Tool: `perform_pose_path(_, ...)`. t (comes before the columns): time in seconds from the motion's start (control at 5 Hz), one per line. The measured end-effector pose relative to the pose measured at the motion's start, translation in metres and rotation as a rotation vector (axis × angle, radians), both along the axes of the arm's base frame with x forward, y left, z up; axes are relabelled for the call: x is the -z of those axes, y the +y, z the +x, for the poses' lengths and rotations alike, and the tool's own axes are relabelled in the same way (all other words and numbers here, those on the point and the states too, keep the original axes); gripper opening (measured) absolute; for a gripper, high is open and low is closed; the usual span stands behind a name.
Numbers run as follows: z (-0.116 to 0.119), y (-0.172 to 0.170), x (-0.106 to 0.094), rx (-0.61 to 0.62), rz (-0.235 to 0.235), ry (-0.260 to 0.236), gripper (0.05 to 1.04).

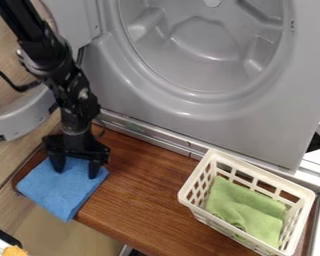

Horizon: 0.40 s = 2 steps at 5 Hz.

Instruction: Pick up the blue cloth into the washing machine

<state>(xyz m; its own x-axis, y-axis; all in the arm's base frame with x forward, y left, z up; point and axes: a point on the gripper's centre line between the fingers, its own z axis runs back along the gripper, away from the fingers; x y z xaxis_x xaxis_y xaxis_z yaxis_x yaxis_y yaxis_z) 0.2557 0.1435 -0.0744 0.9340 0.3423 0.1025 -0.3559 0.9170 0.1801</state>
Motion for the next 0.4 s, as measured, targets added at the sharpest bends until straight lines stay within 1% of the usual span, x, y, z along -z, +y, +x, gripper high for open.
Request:
perform_pose_path(0.2,0.0015,0.0029,0.0028,0.017,0.009,0.003,0.965)
perform_pose_path(0.4,0.0035,0.0017,0.0042,0.006,-0.004,-0.020,0.719)
